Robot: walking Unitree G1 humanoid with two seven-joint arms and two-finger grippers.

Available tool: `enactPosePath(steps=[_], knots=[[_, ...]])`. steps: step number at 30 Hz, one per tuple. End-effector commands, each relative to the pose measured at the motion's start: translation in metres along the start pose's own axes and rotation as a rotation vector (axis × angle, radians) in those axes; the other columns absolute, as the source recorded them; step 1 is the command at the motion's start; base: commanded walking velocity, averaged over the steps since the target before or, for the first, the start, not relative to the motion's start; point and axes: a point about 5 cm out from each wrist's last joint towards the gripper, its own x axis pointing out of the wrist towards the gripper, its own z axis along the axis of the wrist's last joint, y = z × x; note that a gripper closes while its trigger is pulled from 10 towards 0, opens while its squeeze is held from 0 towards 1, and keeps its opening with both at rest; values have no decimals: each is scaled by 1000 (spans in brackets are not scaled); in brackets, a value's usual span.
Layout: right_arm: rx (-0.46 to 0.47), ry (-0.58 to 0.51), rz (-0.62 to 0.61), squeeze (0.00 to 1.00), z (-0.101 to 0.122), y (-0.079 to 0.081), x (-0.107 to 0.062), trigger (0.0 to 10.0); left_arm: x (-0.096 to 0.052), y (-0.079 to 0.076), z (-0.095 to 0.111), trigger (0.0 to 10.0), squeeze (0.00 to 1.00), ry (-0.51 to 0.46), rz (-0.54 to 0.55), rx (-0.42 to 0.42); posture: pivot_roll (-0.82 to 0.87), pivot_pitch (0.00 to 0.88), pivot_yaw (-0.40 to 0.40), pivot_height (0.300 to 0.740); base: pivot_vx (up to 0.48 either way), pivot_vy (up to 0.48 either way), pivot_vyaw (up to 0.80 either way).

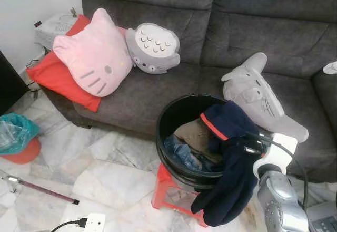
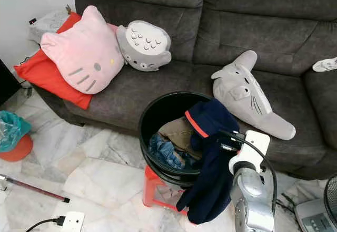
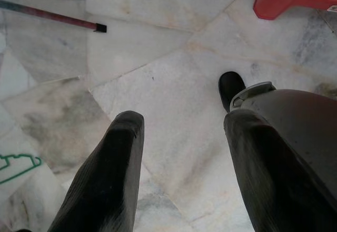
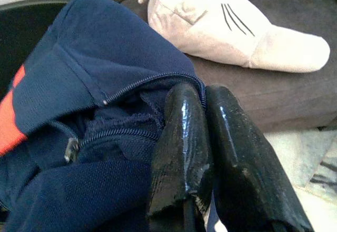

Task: Hang hanger

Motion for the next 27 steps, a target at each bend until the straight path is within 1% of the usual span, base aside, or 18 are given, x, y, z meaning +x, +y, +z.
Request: enactPosePath(steps=[1, 5, 11, 13, 14, 15, 16, 17, 23, 24, 25, 27], knots=[[13, 43, -17, 0, -9, -4, -1, 0, -1, 1, -6, 10000, 0, 17, 8, 8, -85, 82, 12, 740, 0, 0, 0], [21, 34, -21, 0, -6, -3, -1, 0, -1, 1, -6, 10000, 0, 17, 9, 11, -86, 81, 12, 740, 0, 0, 0], [23, 37, -9, 0, -6, 0, 0, 0, -1, 2, -6, 10000, 0, 16, 10, 11, -86, 80, 12, 740, 0, 0, 0], [10, 48, 12, 0, -7, 2, 0, 0, -1, 1, -6, 10000, 0, 16, 10, 12, -87, 79, 12, 740, 0, 0, 0], [-15, 56, 32, 0, -7, 4, 1, 0, -1, 1, -6, 10000, 0, 16, 11, 12, -87, 80, 13, 740, 0, 0, 0], [-62, 49, 56, 0, -7, 7, 1, 8235, -2, 1, -6, 10000, 0, 16, 11, 12, -87, 80, 12, 740, 0, 0, 0], [-73, 45, 63, 0, -6, 7, 2, 8235, -2, 1, -6, 10000, 0, 16, 11, 11, -87, 80, 12, 740, 0, 0, 0], [-66, 48, 64, 0, -6, 8, 2, 10000, -1, 1, -6, 10000, 0, 16, 11, 11, -86, 78, 12, 740, 0, 0, 0], [-64, 41, 65, 0, -3, 8, 3, 10000, -1, 1, -6, 10000, 0, 15, 11, 11, -87, 79, 11, 740, 0, 0, 0], [-62, 41, 66, 647, -3, 8, 3, 10000, -1, 1, -6, 10000, 0, 15, 10, 11, -88, 78, 12, 740, 0, 0, 0], [-64, 43, 72, 1000, -3, 8, 3, 10000, -1, 1, -6, 10000, 0, 15, 9, 11, -89, 78, 12, 740, 0, 0, 0], [-65, 41, 76, 1000, -3, 8, 3, 10000, -1, 1, -6, 10000, 0, 15, 9, 11, -89, 78, 12, 740, 0, 0, 0]])
